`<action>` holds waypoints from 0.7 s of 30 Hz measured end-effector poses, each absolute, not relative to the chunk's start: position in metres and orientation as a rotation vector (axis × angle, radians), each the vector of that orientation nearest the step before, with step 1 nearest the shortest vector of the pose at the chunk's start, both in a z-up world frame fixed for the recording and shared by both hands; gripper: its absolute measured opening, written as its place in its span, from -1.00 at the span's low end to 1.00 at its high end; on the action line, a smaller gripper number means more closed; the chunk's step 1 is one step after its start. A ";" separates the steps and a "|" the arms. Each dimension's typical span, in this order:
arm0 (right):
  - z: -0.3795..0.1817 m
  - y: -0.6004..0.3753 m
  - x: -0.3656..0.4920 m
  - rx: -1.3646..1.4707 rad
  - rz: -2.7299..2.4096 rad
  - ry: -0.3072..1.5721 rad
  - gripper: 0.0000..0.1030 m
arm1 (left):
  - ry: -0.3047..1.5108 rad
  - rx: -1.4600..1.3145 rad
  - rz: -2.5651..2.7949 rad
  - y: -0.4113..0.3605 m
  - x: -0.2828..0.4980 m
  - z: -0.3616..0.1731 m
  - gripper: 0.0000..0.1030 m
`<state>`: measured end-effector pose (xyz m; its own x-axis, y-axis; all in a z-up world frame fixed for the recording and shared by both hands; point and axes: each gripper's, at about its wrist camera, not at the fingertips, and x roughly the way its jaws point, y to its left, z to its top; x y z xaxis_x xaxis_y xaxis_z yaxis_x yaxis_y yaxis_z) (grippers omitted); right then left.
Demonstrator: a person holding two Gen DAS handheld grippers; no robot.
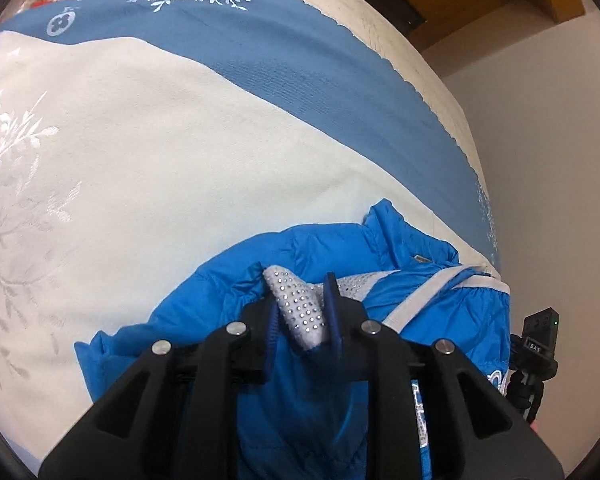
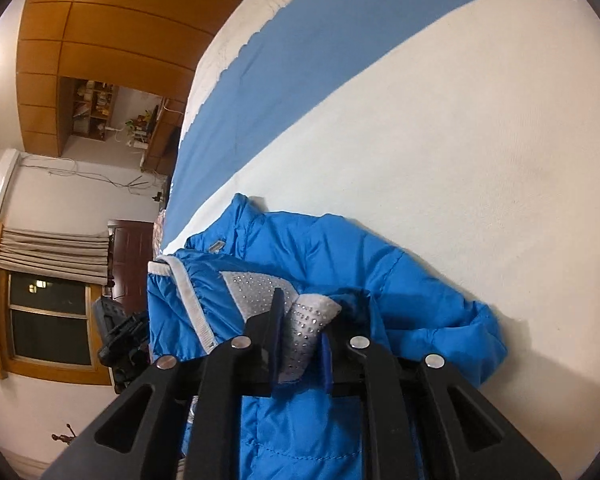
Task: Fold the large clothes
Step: 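Lift the hem with both grippers and fold it toward the collar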
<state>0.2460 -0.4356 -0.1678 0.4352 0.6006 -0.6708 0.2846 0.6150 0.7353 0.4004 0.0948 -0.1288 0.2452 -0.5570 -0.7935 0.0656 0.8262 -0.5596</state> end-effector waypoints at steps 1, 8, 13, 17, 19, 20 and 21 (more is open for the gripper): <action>-0.166 -0.436 0.245 0.933 0.241 1.144 -0.68 | 1.262 -0.453 -0.449 0.095 0.399 -0.126 -0.57; -0.129 -0.435 0.223 0.882 0.283 1.100 -0.05 | 1.218 -0.472 -0.502 0.116 0.375 -0.094 -0.06; -0.112 -0.430 0.199 0.732 0.221 1.101 0.04 | 1.185 -0.352 -0.439 0.134 0.348 -0.086 0.01; -0.127 -0.421 0.198 0.658 0.171 1.163 0.09 | 1.221 -0.319 -0.427 0.128 0.337 -0.101 0.02; -0.132 -0.412 0.200 0.625 0.170 1.178 0.09 | 1.216 -0.308 -0.438 0.122 0.332 -0.103 0.01; -0.132 -0.407 0.201 0.598 0.166 1.182 0.00 | 1.212 -0.288 -0.438 0.116 0.329 -0.102 0.01; -0.131 -0.400 0.203 0.562 0.162 1.184 -0.24 | 1.208 -0.266 -0.434 0.111 0.327 -0.101 -0.01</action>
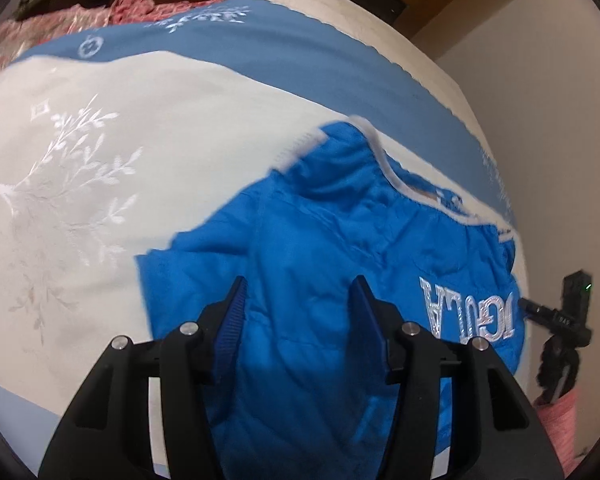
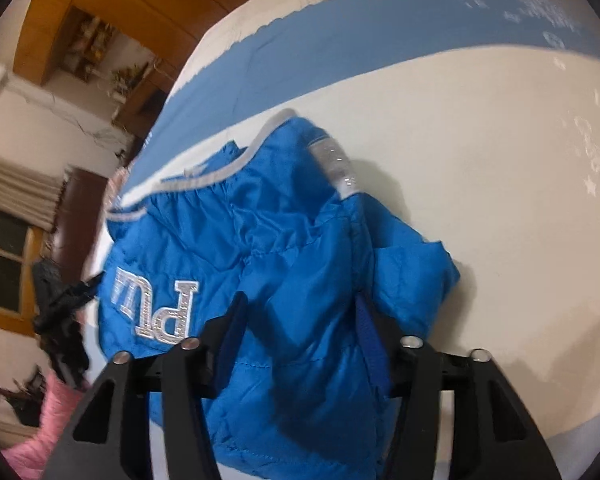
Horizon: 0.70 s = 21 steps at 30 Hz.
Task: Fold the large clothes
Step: 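Lift the hem with both grippers and fold it toward the collar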
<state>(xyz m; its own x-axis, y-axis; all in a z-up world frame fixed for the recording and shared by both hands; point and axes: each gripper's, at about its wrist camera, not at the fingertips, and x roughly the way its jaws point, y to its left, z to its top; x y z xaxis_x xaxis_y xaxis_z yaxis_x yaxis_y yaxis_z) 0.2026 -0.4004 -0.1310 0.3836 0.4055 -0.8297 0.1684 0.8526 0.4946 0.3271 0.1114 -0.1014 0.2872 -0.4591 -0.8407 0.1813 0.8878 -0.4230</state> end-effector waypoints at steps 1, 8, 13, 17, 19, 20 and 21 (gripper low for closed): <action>-0.130 -0.395 0.204 0.537 0.164 1.185 -0.33 | 1.202 -0.234 -0.434 0.104 0.323 -0.101 -0.12; -0.099 -0.395 0.194 0.535 0.180 1.095 -0.87 | 1.128 -0.200 -0.416 0.096 0.315 -0.080 -0.77; -0.065 -0.403 0.208 0.529 0.171 1.012 -0.88 | 1.002 -0.143 -0.384 0.081 0.325 -0.046 -0.79; -0.064 -0.410 0.231 0.548 0.134 0.997 -0.89 | 0.970 -0.155 -0.358 0.071 0.351 -0.040 -0.79; -0.076 -0.414 0.245 0.524 0.083 1.017 -0.89 | 0.993 -0.158 -0.335 0.069 0.367 -0.050 -0.79; -0.085 -0.415 0.250 0.522 0.064 1.033 -0.89 | 1.017 -0.157 -0.319 0.068 0.375 -0.060 -0.78; -0.098 -0.418 0.256 0.532 0.046 1.056 -0.89 | 1.044 -0.158 -0.305 0.068 0.382 -0.070 -0.77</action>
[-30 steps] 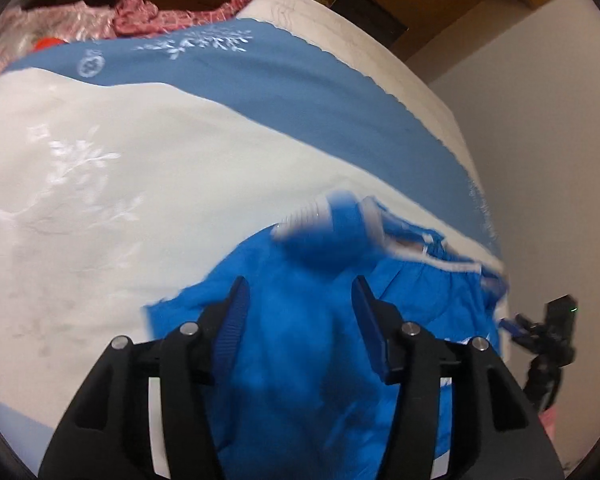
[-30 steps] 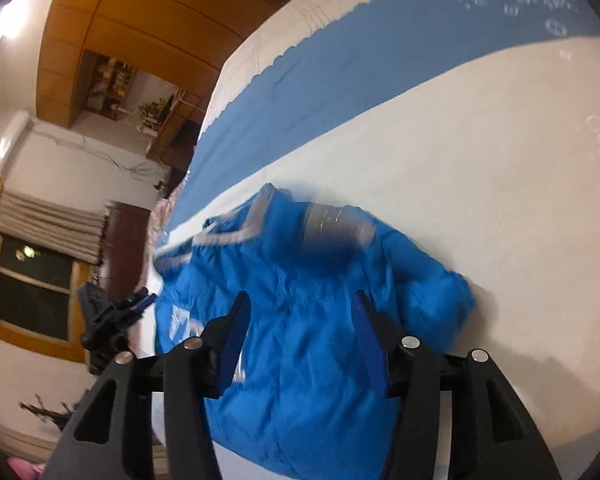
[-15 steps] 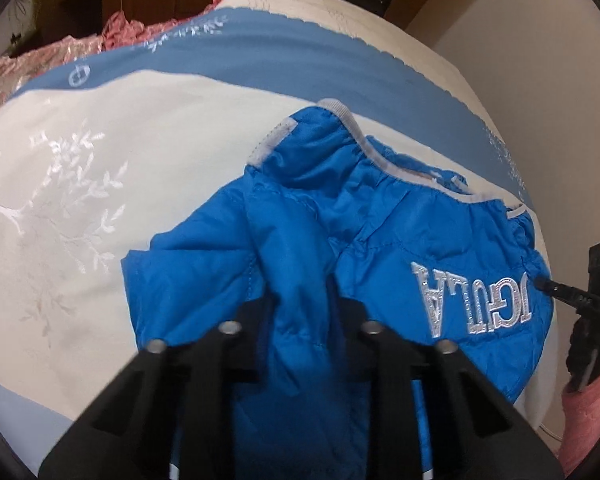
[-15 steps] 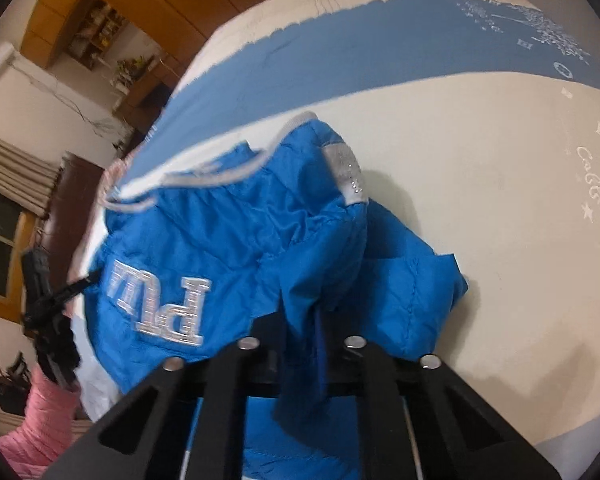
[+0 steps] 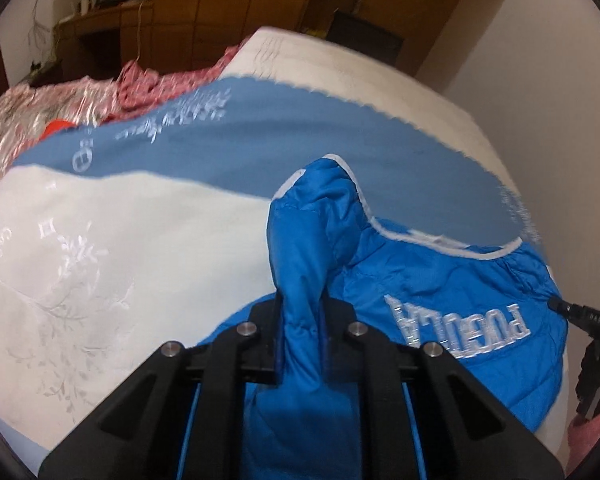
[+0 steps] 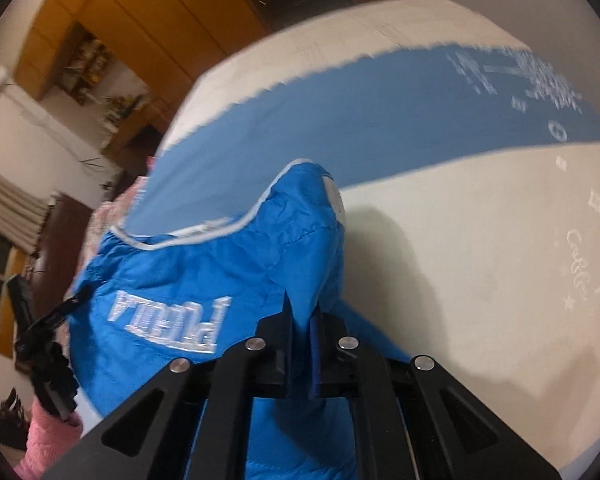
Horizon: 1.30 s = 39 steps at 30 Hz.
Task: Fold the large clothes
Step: 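Lift the hem with both grippers and fold it toward the collar, then release the hem with both grippers and press the folded jacket flat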
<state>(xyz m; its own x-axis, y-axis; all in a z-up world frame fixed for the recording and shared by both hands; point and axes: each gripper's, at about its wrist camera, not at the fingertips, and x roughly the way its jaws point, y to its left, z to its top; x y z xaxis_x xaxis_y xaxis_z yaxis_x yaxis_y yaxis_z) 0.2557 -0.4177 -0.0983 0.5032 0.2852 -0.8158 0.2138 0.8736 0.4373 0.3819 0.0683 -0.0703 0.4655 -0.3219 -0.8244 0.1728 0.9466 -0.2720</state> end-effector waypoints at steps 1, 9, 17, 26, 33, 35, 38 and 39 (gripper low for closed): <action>-0.108 -0.420 0.259 0.545 0.039 1.074 -0.89 | 1.073 -0.155 -0.290 0.069 0.388 -0.079 -0.73; -0.175 -0.429 0.256 0.703 0.056 1.129 -0.74 | 1.112 -0.081 -0.245 0.070 0.381 -0.127 -0.29; -0.124 -0.426 0.230 0.603 -0.020 1.024 -0.59 | 1.066 -0.022 -0.158 0.073 0.368 -0.086 -0.24; -0.097 -0.340 0.186 0.470 0.111 1.001 -0.59 | 0.945 0.039 -0.284 0.044 0.292 -0.062 -0.12; -0.153 -0.328 0.176 0.502 0.090 0.984 -0.69 | 0.957 0.058 -0.306 0.053 0.274 -0.116 -0.09; -0.155 -0.332 0.176 0.531 0.085 0.988 -0.76 | 0.971 0.030 -0.303 0.055 0.275 -0.117 -0.09; -0.144 -0.336 0.176 0.571 0.071 1.015 -0.73 | 1.005 0.017 -0.286 0.055 0.276 -0.108 -0.14; -0.138 -0.335 0.174 0.570 0.078 1.005 -0.66 | 1.009 -0.009 -0.292 0.057 0.273 -0.101 -0.14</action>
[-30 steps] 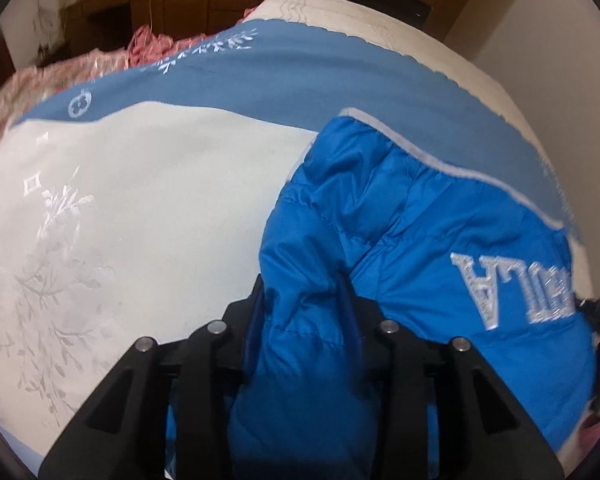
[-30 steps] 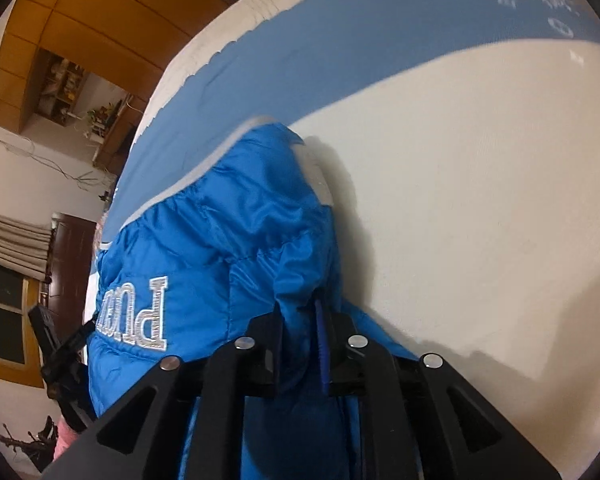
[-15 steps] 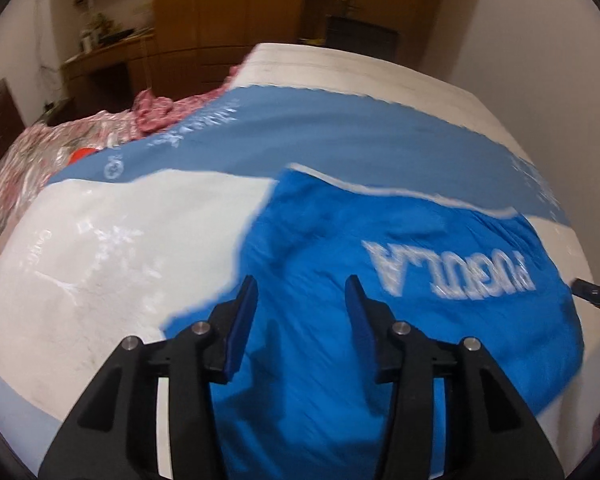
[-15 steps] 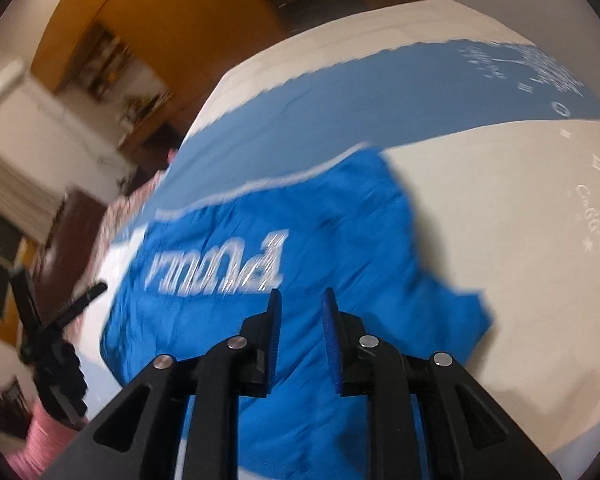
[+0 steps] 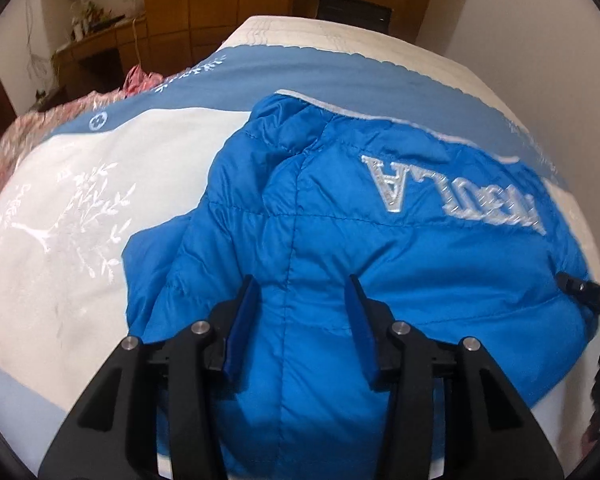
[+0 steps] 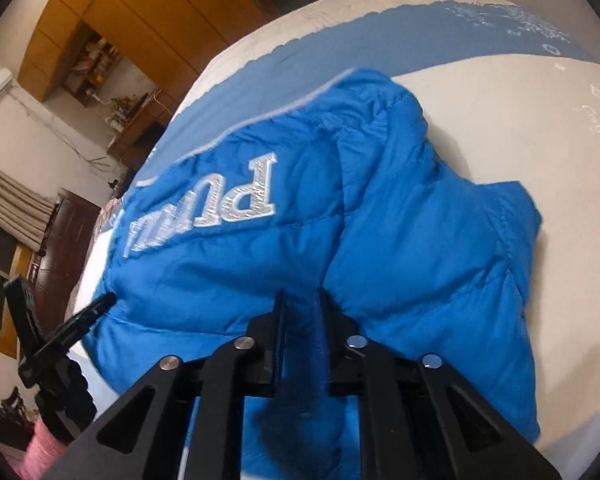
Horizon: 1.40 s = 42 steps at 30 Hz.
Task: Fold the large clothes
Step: 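Release the hem with both grippers and press the folded jacket flat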
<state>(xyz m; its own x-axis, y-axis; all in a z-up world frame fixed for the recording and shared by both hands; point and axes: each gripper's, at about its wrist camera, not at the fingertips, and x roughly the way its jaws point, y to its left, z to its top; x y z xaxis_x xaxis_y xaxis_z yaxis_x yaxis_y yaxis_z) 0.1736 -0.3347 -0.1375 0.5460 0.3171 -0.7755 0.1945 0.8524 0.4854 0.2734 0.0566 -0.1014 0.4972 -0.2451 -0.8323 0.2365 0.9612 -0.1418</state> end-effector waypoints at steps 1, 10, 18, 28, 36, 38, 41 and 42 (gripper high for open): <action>-0.130 -0.333 0.170 0.564 0.090 0.991 -0.66 | 1.002 -0.022 -0.301 0.057 0.270 -0.096 -0.13; -0.161 -0.313 0.157 0.561 0.136 1.021 -0.85 | 0.979 0.044 -0.342 0.049 0.244 -0.117 -0.06; -0.123 -0.338 0.187 0.566 0.165 1.025 -0.69 | 1.005 0.048 -0.387 0.043 0.282 -0.080 -0.04; -0.123 -0.381 0.325 0.484 0.019 0.990 -0.68 | 1.030 0.007 -0.272 0.011 0.434 -0.093 -0.03; -0.178 -0.409 0.339 0.543 0.020 0.982 -0.82 | 1.091 -0.142 -0.250 0.035 0.462 -0.146 0.16; -0.178 -0.411 0.339 0.553 0.025 0.987 -0.82 | 1.090 -0.075 -0.234 0.024 0.459 -0.144 0.16; -0.164 -0.406 0.334 0.523 0.016 1.003 -0.74 | 1.090 -0.079 -0.219 0.026 0.453 -0.135 0.13; -0.155 -0.404 0.328 0.505 0.016 0.983 -0.68 | 1.080 -0.092 -0.224 0.029 0.448 -0.131 0.13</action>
